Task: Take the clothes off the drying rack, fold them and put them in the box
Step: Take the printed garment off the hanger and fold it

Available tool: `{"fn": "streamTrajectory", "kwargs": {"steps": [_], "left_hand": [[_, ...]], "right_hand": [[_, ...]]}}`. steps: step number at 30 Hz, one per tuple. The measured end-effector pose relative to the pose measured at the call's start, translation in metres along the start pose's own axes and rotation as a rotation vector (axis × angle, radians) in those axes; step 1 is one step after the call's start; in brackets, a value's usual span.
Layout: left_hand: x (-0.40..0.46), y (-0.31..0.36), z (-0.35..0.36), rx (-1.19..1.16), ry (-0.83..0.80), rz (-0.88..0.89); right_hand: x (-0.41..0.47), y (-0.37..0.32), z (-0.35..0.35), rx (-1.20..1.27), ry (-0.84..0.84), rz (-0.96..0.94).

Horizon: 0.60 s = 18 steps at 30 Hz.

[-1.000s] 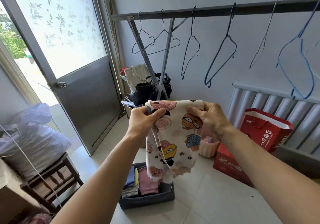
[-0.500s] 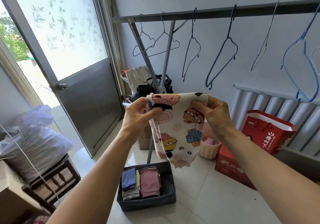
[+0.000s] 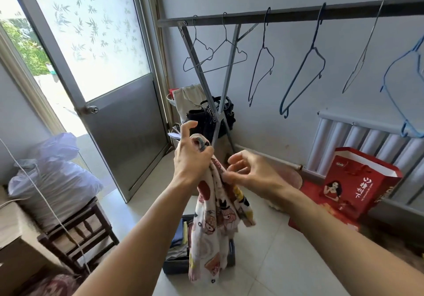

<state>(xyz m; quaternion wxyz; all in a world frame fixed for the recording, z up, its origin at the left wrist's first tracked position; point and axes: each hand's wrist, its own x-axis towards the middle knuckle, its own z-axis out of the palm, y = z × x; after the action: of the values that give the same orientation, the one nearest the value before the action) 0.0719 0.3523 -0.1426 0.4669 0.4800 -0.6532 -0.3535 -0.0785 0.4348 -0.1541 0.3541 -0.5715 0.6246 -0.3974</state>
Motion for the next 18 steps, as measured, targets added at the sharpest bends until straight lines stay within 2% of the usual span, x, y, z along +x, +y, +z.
{"fn": "streamTrajectory", "kwargs": {"steps": [1, 2, 3, 5, 7, 9, 11, 14, 16, 18], "left_hand": [[-0.001, 0.001, 0.003, 0.005, 0.006, -0.002], [-0.002, 0.003, 0.006, -0.015, 0.014, -0.014], [-0.005, 0.005, 0.008, -0.064, 0.023, -0.042], [-0.012, 0.011, 0.015, -0.205, 0.015, -0.091], [-0.017, 0.019, 0.018, -0.355, -0.101, -0.096], [-0.017, 0.026, 0.013, -0.515, -0.274, -0.117], [-0.011, 0.023, -0.002, -0.432, -0.273, -0.093], [-0.005, -0.005, -0.023, -0.260, -0.193, -0.142], [-0.010, -0.030, -0.029, -0.284, -0.294, -0.278], [-0.017, -0.057, -0.034, -0.370, -0.474, -0.384]], "right_hand": [[-0.002, -0.001, 0.009, -0.021, -0.197, 0.023], [0.000, 0.005, 0.020, -0.021, -0.282, 0.031], [0.003, 0.010, 0.031, 0.001, -0.256, 0.021], [0.011, 0.022, 0.054, 0.094, -0.009, -0.020], [0.018, 0.023, 0.065, 0.293, 0.218, -0.032], [0.020, 0.018, 0.057, 0.432, 0.358, 0.032], [0.024, 0.014, 0.040, 0.587, 0.374, 0.138], [0.025, 0.008, 0.018, 0.877, 0.260, 0.289], [0.025, 0.006, 0.007, 0.996, 0.202, 0.341], [0.028, 0.007, 0.001, 1.092, 0.190, 0.347]]}}
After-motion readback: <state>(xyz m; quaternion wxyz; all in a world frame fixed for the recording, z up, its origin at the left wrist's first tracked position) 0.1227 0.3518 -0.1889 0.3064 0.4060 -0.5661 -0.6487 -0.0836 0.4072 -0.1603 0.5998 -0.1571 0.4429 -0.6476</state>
